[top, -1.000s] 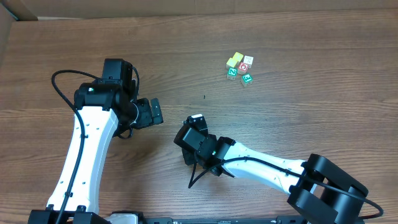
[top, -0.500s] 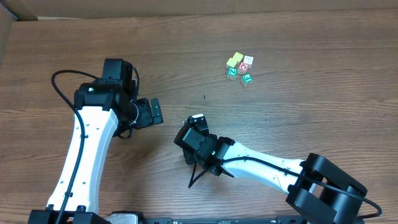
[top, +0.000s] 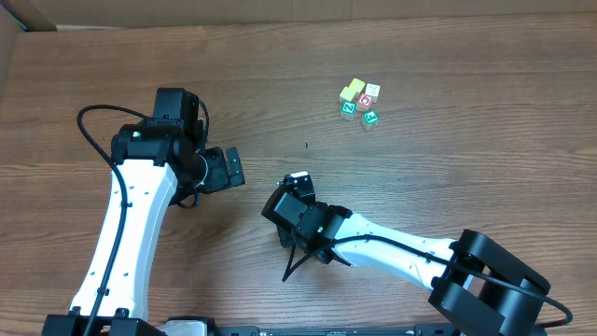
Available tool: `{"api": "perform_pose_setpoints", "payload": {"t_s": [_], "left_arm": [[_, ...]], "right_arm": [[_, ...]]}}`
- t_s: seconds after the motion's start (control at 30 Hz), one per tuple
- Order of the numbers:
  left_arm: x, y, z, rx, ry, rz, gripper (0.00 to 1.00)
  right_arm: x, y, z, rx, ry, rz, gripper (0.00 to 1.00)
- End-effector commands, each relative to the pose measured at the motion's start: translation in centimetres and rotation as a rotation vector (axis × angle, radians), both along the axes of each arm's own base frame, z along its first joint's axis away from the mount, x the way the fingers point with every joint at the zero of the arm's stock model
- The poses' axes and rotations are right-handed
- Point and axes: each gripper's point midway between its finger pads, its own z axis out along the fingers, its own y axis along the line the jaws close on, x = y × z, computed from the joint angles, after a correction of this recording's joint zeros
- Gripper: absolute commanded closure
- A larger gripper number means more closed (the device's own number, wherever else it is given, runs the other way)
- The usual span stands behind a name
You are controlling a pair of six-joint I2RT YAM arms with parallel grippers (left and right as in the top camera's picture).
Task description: Flip 3 blocks
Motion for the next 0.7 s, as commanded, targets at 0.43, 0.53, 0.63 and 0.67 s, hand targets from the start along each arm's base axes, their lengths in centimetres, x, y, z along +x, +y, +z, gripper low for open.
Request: {"api": "perform_pose_setpoints", "payload": {"t_s": [0.43, 0.53, 0.63, 0.67], "left_arm": [[0.0, 0.2, -0.1, 0.011, -0.001, -0.009, 0.00], [0.0, 0.2, -0.1, 0.011, 0.000, -0.009, 0.00], [0.0, 0.2, -0.1, 0.011, -0.001, -0.008, 0.01], [0.0, 0.2, -0.1, 0.012, 0.000, -0.009, 0.00]], "right_arm": [[0.2, 2.0, 7.1, 0.131, 0.003, -0.007, 0.96], [0.6, -0.3, 7.1, 0.105, 0.040, -0.111, 0.96], [1.2, -3.1, 6.2, 0.056, 0.095, -0.220, 0.96], [1.5, -4.1, 5.7, 0.040, 0.112, -0.256, 0.96]]}}
